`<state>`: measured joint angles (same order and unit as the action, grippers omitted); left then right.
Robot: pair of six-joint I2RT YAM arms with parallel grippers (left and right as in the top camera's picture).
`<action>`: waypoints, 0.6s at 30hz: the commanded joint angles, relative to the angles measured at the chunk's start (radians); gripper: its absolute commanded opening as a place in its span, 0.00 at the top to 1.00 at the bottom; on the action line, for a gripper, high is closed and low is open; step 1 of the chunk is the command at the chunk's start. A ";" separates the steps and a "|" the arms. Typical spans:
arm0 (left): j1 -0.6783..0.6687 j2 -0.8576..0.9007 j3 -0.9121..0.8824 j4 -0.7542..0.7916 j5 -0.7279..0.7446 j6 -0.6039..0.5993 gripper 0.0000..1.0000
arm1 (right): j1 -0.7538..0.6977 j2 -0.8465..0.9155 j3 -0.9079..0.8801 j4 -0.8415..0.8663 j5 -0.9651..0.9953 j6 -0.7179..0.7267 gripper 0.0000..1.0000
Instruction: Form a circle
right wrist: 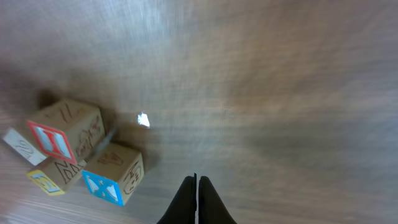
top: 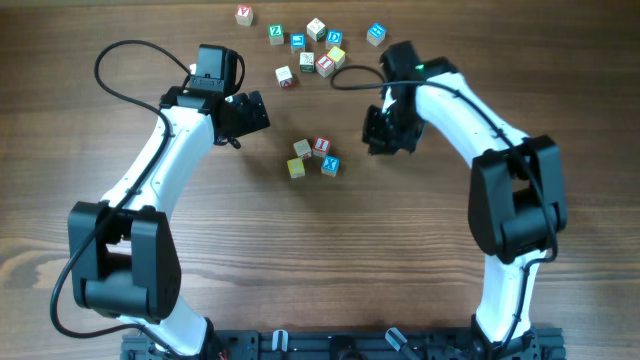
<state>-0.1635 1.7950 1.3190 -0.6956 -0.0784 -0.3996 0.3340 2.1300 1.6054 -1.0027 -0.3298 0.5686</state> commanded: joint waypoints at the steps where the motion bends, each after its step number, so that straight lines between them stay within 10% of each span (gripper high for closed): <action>1: -0.002 -0.013 0.010 0.000 -0.010 0.002 0.00 | 0.053 -0.002 -0.043 0.013 -0.030 0.090 0.96; 18: -0.002 -0.013 0.010 0.000 -0.010 0.002 0.00 | 0.187 -0.002 -0.155 0.146 -0.035 0.325 0.96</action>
<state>-0.1635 1.7950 1.3190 -0.6956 -0.0784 -0.3996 0.5148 2.1296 1.4620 -0.8509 -0.3523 0.8532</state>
